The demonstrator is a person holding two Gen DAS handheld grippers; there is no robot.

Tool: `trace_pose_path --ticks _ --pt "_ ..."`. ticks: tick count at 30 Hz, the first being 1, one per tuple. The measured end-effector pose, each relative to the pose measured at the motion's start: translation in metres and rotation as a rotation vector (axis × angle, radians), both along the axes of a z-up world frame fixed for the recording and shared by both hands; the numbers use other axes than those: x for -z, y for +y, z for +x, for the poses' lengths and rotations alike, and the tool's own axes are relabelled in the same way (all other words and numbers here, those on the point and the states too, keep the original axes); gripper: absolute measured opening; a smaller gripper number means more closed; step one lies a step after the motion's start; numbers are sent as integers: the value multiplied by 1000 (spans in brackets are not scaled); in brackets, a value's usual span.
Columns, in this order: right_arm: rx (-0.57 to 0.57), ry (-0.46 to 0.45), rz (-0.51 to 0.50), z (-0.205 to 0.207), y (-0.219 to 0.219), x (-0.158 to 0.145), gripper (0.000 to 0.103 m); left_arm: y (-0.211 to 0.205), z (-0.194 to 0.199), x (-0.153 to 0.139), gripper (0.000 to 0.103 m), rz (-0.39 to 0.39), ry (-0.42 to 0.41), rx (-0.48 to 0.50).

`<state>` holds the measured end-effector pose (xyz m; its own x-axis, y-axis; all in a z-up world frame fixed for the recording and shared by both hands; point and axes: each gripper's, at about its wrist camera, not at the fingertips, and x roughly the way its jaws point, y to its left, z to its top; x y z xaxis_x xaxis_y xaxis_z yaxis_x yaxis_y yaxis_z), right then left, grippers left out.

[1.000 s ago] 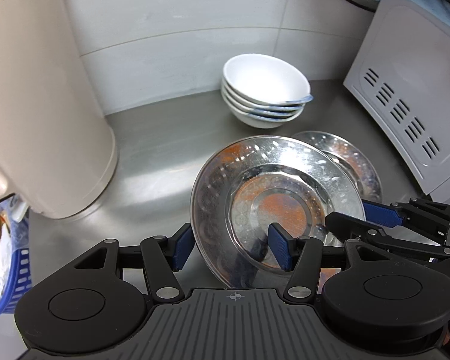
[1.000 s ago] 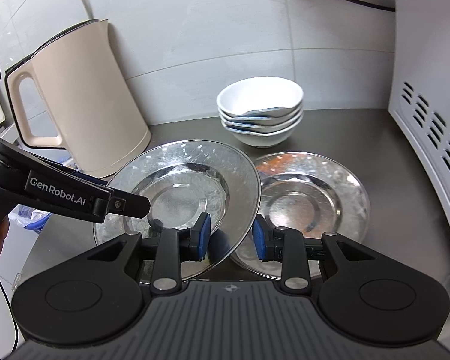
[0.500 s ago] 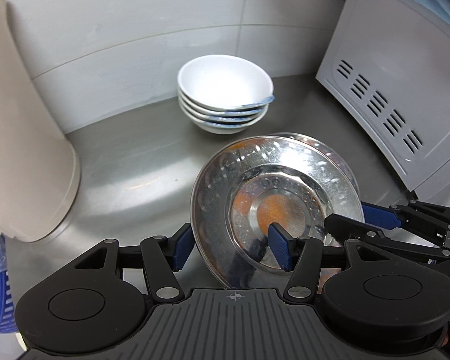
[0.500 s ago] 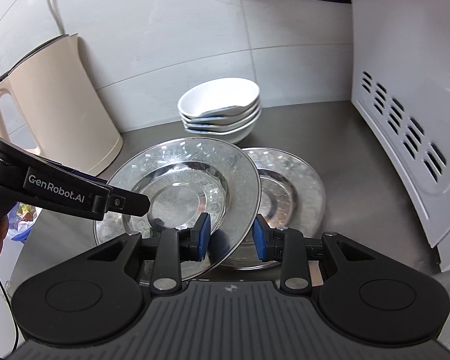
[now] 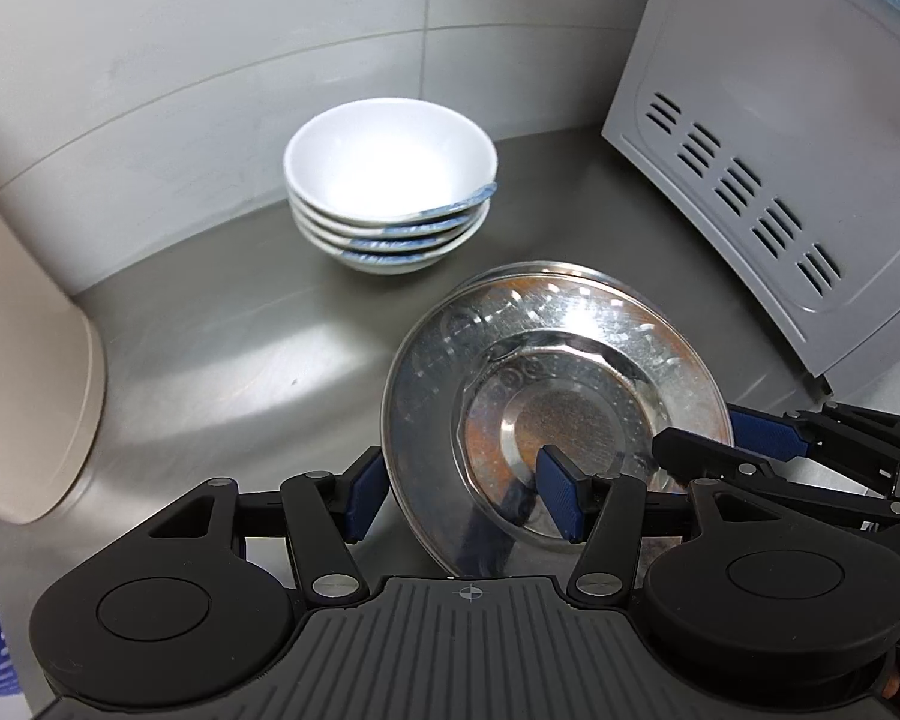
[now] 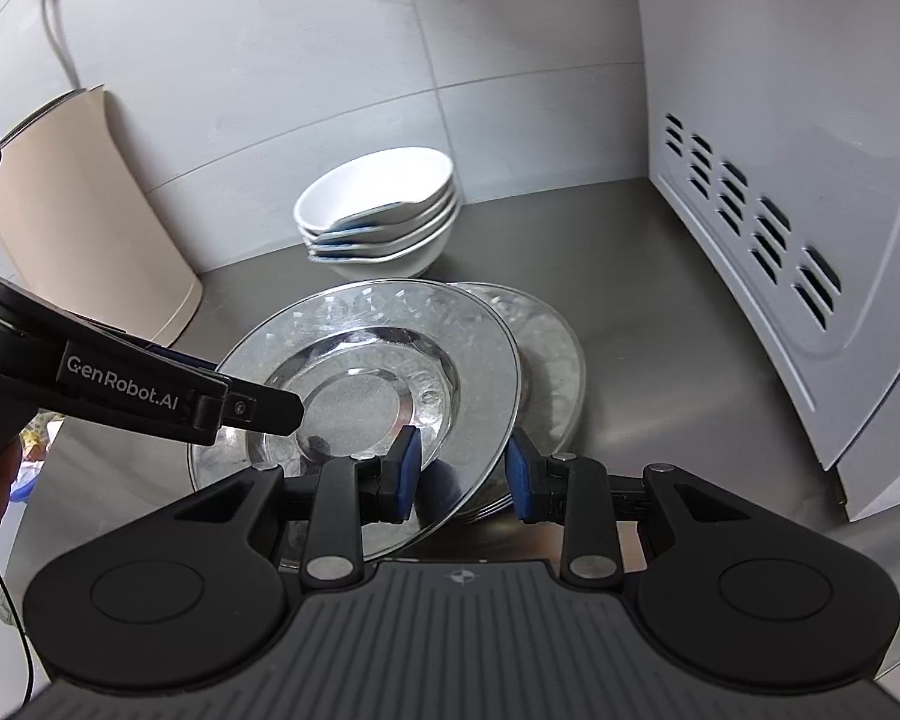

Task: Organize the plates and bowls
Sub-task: 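Carry the steel plate with both grippers and lower it onto the plate stack, then open both grippers and lift away from the plate stack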

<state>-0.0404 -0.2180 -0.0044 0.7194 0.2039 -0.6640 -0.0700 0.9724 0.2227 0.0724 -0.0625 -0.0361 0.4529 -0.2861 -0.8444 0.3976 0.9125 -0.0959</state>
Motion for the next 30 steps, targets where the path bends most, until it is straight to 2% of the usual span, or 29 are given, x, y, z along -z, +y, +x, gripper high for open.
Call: trace_pose_path --ticks 21,30 --pt "29 4 -61 13 -11 7 36 -24 19 11 103 13 17 17" --pt "1 9 -89 20 -7 11 43 -26 20 10 103 18 13 -1"
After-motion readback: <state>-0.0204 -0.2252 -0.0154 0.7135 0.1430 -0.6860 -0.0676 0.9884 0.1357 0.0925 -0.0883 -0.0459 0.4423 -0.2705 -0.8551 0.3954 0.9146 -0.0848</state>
